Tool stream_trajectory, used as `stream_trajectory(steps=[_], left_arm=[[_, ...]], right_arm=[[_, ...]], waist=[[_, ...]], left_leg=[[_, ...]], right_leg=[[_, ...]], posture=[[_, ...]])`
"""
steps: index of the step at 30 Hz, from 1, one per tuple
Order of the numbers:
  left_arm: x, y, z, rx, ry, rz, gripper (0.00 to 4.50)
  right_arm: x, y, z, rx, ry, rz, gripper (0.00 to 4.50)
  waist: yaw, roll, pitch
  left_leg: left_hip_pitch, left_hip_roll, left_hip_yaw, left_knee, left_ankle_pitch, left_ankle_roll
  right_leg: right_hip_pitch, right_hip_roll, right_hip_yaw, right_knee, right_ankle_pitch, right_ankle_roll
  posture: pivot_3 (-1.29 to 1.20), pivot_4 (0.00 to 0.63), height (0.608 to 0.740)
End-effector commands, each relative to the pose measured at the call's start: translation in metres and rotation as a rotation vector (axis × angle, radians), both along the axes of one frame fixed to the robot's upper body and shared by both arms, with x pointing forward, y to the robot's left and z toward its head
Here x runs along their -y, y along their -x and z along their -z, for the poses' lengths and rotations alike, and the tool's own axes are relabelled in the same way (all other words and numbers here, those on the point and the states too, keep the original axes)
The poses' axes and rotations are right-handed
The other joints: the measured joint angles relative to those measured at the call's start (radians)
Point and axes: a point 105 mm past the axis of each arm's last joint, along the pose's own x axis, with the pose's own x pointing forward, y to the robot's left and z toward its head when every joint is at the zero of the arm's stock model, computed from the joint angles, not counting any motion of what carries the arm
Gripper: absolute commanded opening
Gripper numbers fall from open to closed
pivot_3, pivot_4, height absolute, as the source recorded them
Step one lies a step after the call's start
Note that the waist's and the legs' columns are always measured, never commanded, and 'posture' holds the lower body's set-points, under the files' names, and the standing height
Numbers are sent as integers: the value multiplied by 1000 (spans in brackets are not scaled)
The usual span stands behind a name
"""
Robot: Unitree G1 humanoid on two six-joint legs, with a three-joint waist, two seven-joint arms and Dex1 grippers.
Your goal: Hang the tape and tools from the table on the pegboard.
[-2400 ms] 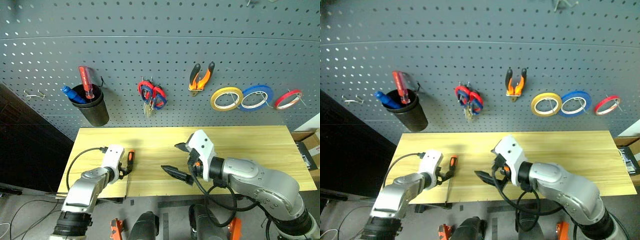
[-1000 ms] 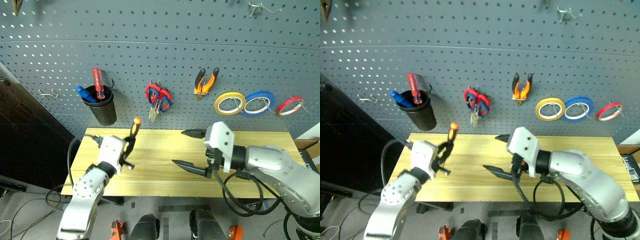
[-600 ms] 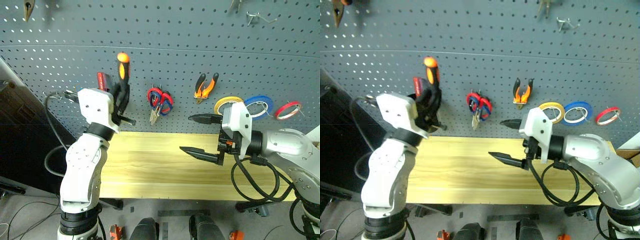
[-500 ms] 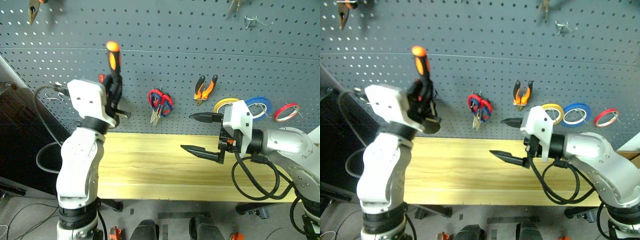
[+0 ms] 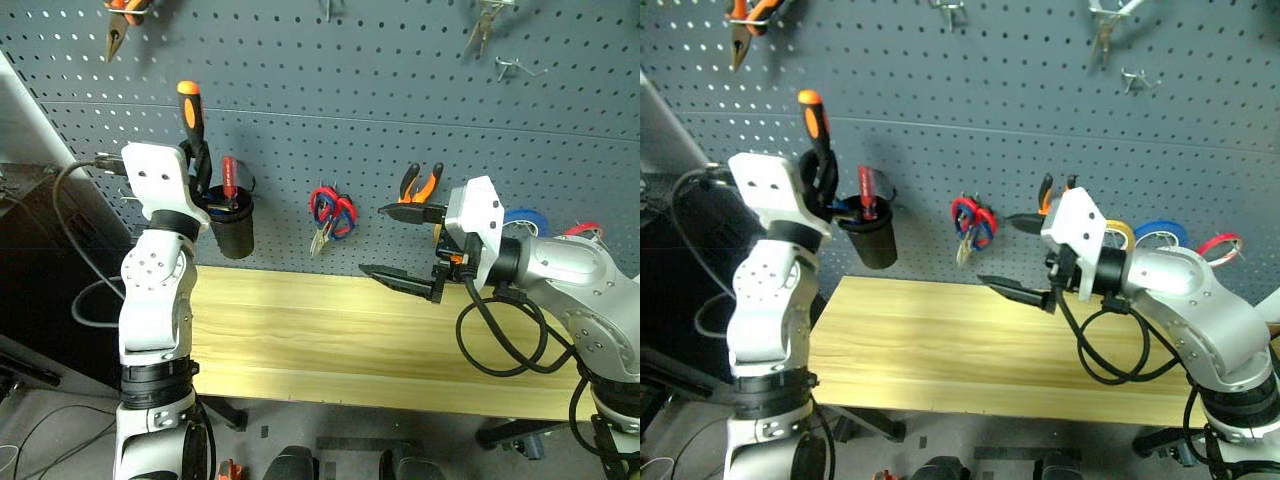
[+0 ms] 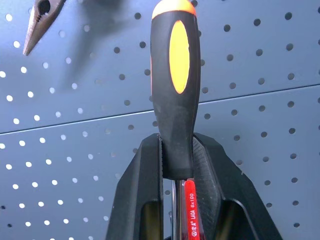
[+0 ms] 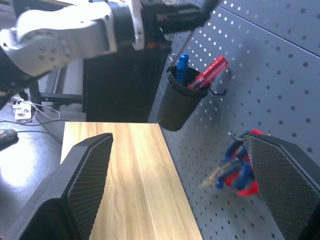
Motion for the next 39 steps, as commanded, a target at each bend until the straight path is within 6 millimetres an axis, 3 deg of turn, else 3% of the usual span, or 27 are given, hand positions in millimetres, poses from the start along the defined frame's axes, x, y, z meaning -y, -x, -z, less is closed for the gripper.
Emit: stream_trajectory(steps=[1, 4, 8, 11, 18, 23, 30, 33, 39], left_arm=[[8, -2, -11, 68, 9, 14, 522], [9, 0, -14, 83, 10, 18, 522], [13, 10, -42, 157, 6, 31, 522], [14, 6, -40, 147, 10, 35, 522], [12, -7, -6, 65, 17, 27, 522], [-10, -15, 30, -31, 11, -68, 522], [4, -22, 35, -41, 60, 13, 2702], [0, -17, 35, -94, 77, -16, 3637], [14, 3, 27, -143, 26, -26, 3637]], right_arm=[[-4, 7, -13, 68, -15, -21, 4500], [-4, 8, -12, 63, -14, -22, 4500], [-4, 9, -11, 51, -19, -25, 4500], [-5, 9, -10, 47, -22, -30, 4500], [-8, 9, -9, 46, -18, -37, 4500], [-9, 9, -11, 46, -34, -29, 4500], [-9, 11, -12, 44, -48, -24, 4500], [-8, 12, -11, 43, -50, -14, 4500], [1, 13, -7, 3, -87, 32, 4500]], waist=[[3, 0, -5], [3, -1, -11], [3, -3, -16], [0, -3, -20], [-3, -1, -29], [-5, -2, -33], [-5, -2, -38], [-8, -2, -41], [-20, -2, -42]], left_leg=[[0, 0, 0, 0, 0, 0], [0, 0, 0, 0, 0, 0], [0, 0, -1, 1, 0, 0], [0, 0, 0, 1, 0, 0], [3, 0, 1, 1, 0, 0], [5, 0, 2, 1, 0, 0], [5, 1, 2, 1, 0, 0], [5, 1, 2, 1, 0, 0], [10, 2, 1, 0, 0, 0]], right_leg=[[0, 0, 0, 0, 0, 0], [0, 0, 0, 0, 0, 0], [0, 0, 0, 1, 0, 0], [1, 0, 1, 1, 0, 0], [2, 1, 2, 1, 0, 0], [3, 3, 3, 1, 1, -1], [4, 3, 3, 1, 1, -1], [4, 3, 3, 1, 1, -1], [9, 3, 3, 0, 1, -1]], posture=[[122, 46, 740], [118, 46, 740], [124, 43, 740], [124, 43, 740], [109, 41, 740], [106, 38, 740], [90, 37, 740], [90, 38, 740], [118, 39, 740]])
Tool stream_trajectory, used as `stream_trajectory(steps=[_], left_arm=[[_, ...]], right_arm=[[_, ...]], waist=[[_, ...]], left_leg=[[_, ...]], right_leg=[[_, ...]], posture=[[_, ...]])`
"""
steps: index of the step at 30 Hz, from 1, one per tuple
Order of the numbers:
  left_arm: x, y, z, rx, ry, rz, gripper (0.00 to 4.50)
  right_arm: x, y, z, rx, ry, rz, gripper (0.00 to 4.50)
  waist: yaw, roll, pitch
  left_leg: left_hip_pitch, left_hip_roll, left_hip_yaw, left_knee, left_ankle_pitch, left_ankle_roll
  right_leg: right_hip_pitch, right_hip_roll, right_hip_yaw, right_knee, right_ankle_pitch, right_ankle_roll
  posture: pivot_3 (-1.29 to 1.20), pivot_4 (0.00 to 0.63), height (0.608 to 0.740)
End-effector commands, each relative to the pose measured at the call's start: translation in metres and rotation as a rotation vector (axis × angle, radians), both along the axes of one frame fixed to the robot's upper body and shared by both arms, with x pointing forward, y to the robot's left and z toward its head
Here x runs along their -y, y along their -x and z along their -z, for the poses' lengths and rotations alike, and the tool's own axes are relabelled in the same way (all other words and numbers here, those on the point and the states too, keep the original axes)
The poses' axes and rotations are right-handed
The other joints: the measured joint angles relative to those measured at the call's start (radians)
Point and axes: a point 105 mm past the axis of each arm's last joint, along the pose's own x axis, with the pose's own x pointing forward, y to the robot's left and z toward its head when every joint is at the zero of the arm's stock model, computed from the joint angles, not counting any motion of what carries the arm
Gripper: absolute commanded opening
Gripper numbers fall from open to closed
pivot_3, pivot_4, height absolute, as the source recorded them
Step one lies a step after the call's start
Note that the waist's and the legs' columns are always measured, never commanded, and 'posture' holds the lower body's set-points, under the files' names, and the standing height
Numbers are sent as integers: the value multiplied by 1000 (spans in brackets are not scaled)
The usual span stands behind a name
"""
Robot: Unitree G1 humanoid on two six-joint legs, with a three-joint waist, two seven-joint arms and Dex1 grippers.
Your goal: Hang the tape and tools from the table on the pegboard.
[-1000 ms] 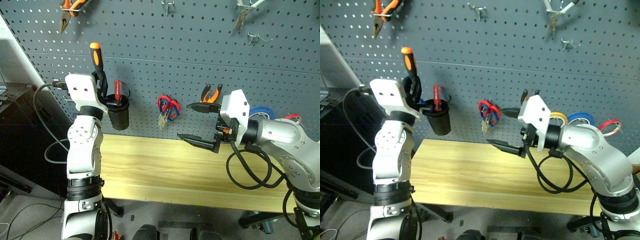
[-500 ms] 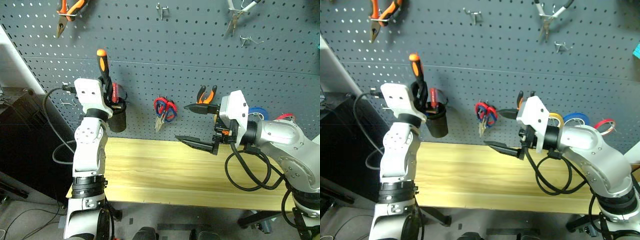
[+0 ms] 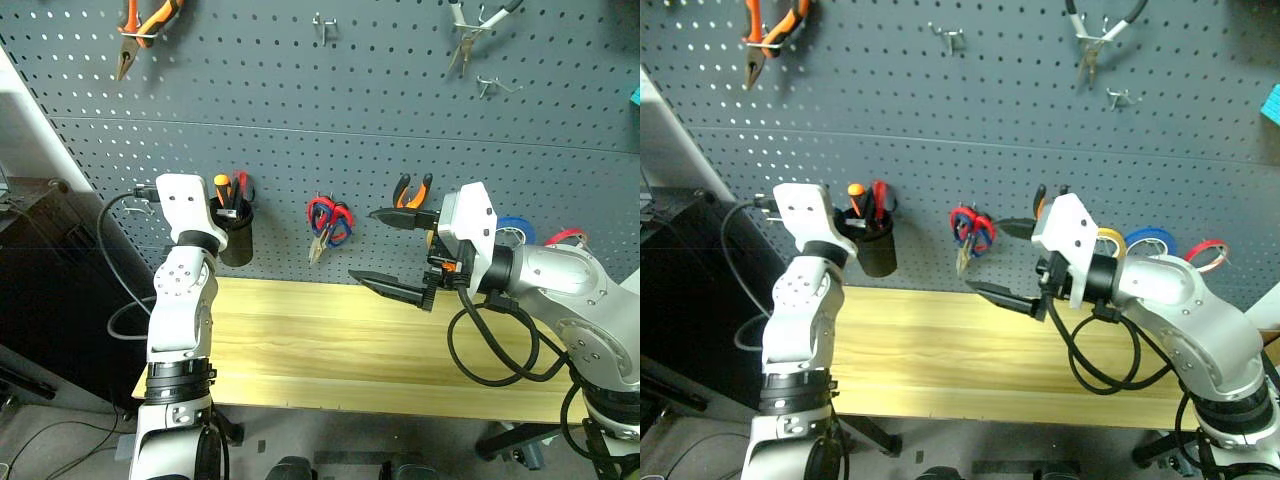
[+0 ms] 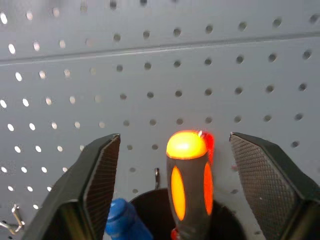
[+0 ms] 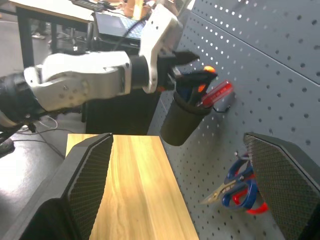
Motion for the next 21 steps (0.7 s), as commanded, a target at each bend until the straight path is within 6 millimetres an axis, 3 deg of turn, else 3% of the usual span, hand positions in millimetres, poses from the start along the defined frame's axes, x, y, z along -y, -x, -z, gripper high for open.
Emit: stream_trajectory(steps=[1, 4, 9, 12, 14, 18, 21], left_arm=[[22, 19, -13, 19, -81, 56, 3637], [41, 36, -4, -4, -153, 163, 3637], [53, 52, 46, -172, -149, 302, 3637], [45, 56, 78, -268, -134, 302, 3637], [35, 57, 98, -313, -114, 272, 3637], [23, 55, 121, -358, -47, 206, 3637], [25, 56, 145, -422, -19, 237, 3637]], right_arm=[[12, 3, -2, 7, -41, 60, 4500], [26, -3, 16, -30, -64, 173, 4500], [55, -31, 44, -9, -172, 487, 4500], [80, -45, 66, -7, -258, 693, 4500], [103, -48, 95, -35, -279, 868, 4500], [116, -39, 132, -95, -254, 936, 4500], [144, -36, 155, -126, -235, 1045, 4500]], waist=[[1, 0, 0], [3, 1, -2], [8, 7, -3], [7, 9, -3], [6, 13, -7], [10, 20, -8], [7, 22, -12]], left_leg=[[4, 0, 0, -2, 0, 0], [7, 0, -1, -2, -1, 1], [13, 0, 1, -3, -1, 2], [24, 1, 1, -4, -3, 5], [25, 2, 0, -4, -3, 4], [26, 1, 0, -4, -3, 4], [26, 2, 1, -4, -3, 4]], right_leg=[[4, 0, -1, -2, 0, 0], [8, 0, 0, -3, 0, 0], [13, 2, 2, -1, 0, 0], [23, 6, 2, -2, -2, -1], [24, 8, 2, -1, -2, -2], [24, 8, 3, -1, -2, -2], [24, 8, 3, -2, -2, -2]], posture=[[133, 40, 740], [143, 41, 740], [146, 37, 740], [137, 35, 740], [130, 29, 740], [109, 23, 740], [109, 15, 740]])
